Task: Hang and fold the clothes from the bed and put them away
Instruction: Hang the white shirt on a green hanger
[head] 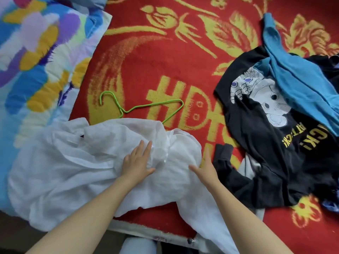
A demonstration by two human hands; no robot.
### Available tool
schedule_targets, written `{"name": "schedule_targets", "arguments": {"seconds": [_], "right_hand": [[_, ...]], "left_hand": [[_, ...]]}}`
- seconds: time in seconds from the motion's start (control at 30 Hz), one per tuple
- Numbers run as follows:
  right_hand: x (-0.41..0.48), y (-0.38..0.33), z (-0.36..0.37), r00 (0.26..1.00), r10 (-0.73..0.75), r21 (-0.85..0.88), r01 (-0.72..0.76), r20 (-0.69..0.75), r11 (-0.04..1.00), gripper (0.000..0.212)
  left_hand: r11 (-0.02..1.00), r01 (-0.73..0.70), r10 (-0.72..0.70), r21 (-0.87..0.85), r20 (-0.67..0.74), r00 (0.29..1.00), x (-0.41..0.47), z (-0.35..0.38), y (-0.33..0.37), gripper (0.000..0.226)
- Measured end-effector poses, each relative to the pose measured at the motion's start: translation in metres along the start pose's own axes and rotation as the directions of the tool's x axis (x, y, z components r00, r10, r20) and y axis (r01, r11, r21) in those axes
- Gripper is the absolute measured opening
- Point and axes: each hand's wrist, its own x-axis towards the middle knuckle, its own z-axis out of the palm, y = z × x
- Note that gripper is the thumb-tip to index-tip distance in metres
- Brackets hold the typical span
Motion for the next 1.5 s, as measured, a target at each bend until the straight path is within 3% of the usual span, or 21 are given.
{"name": "schedule_targets", "arguments": {"seconds": [0.07,0.17,0.23,0.3,0.37,0.4,0.43,0.5,0.57,0.63,0.73,0.8,0.87,0.93,1.0,1.07,1.13,1.23,1.37,1.5], "right_hand": [[-0.004,0.012,0.007,0.996,0.024,0.075,-0.030,0.087,0.997,0.073],[-0.011,0.021,0.016,0.985,0.083,-0.011,-0.082,0.148,0.997,0.010],[-0.009,0.015,0.013,0.996,0.064,-0.008,-0.063,0.063,0.998,0.025],[-0.008,-0.002,-0.003,0.997,0.007,-0.006,-0.008,-0.082,1.000,0.035],[-0.004,-0.029,-0.028,0.969,-0.060,-0.024,0.056,-0.239,0.998,0.027],[-0.004,-0.044,-0.042,0.944,-0.093,-0.005,0.097,-0.318,0.995,0.020],[-0.004,-0.060,-0.056,0.911,-0.128,0.031,0.152,-0.393,0.988,0.014],[-0.013,-0.093,-0.082,0.818,-0.191,0.117,0.299,-0.543,0.947,0.020],[-0.022,-0.117,-0.104,0.701,-0.230,0.162,0.445,-0.674,0.881,0.019],[-0.031,-0.125,-0.118,0.608,-0.279,0.103,0.516,-0.743,0.851,0.011],[-0.040,-0.100,-0.118,0.590,-0.424,-0.139,0.465,-0.687,0.874,0.008],[-0.046,-0.061,-0.103,0.662,-0.499,-0.357,0.351,-0.560,0.866,0.009],[-0.051,-0.013,-0.087,0.762,-0.489,-0.503,0.251,-0.424,0.827,0.010],[-0.060,0.034,-0.075,0.874,-0.382,-0.601,0.137,-0.300,0.787,0.012],[-0.068,0.075,-0.065,0.939,-0.277,-0.674,0.071,-0.204,0.735,0.013],[-0.076,0.102,-0.059,0.966,-0.195,-0.694,0.023,-0.170,0.720,0.013],[-0.084,0.116,-0.056,0.976,-0.145,-0.710,-0.013,-0.162,0.704,0.011],[-0.091,0.125,-0.055,0.988,-0.131,-0.827,0.002,-0.087,0.562,0.007],[-0.092,0.125,-0.051,0.998,0.011,-0.884,0.049,0.062,0.465,0.020],[-0.093,0.123,-0.047,0.943,0.238,-0.914,0.127,0.231,0.385,0.024]], "left_hand": [[1.000,0.008,-0.008,-0.001,0.043,0.999,0.004,0.005,-0.005,0.089],[0.983,0.054,-0.050,0.174,-0.027,0.998,0.003,0.008,-0.005,0.069],[0.974,0.056,-0.039,0.219,-0.082,0.996,0.001,0.000,-0.005,0.037],[0.993,0.057,-0.040,0.106,-0.159,0.986,0.000,-0.021,-0.005,0.020],[0.975,-0.004,-0.067,-0.224,-0.309,0.949,0.000,-0.054,-0.008,0.016],[0.900,-0.075,-0.099,-0.428,-0.370,0.924,-0.001,-0.077,-0.009,0.017],[0.789,-0.167,-0.121,-0.592,-0.416,0.901,-0.003,-0.101,-0.012,0.020],[0.612,-0.338,-0.129,-0.715,-0.512,0.849,-0.016,-0.147,-0.016,0.027],[0.557,-0.446,-0.150,-0.700,-0.614,0.775,-0.031,-0.181,-0.017,0.029],[0.514,-0.500,-0.185,-0.697,-0.659,0.729,-0.045,-0.195,-0.019,0.028],[0.369,-0.488,-0.107,-0.791,-0.558,0.823,-0.069,-0.188,-0.022,0.007],[0.336,-0.438,0.037,-0.834,-0.453,0.891,-0.085,-0.166,-0.024,0.014],[0.419,-0.323,0.176,-0.849,-0.273,0.946,-0.097,-0.137,-0.026,0.022],[0.496,-0.127,0.271,-0.859,0.014,0.963,-0.107,-0.104,-0.031,0.023],[0.594,0.065,0.306,-0.801,0.300,0.904,-0.116,-0.070,-0.040,0.025],[0.752,0.100,0.287,-0.651,0.461,0.840,-0.124,-0.036,-0.045,0.026],[0.865,0.095,0.202,-0.493,0.515,0.833,-0.130,-0.003,-0.046,0.029],[0.938,0.112,0.079,-0.328,0.517,0.853,-0.134,0.032,-0.046,0.031],[0.985,0.091,0.008,-0.150,0.555,0.832,-0.136,0.048,-0.038,0.034],[0.998,0.063,-0.043,-0.012,0.599,0.799,-0.137,0.057,-0.029,0.032]]}}
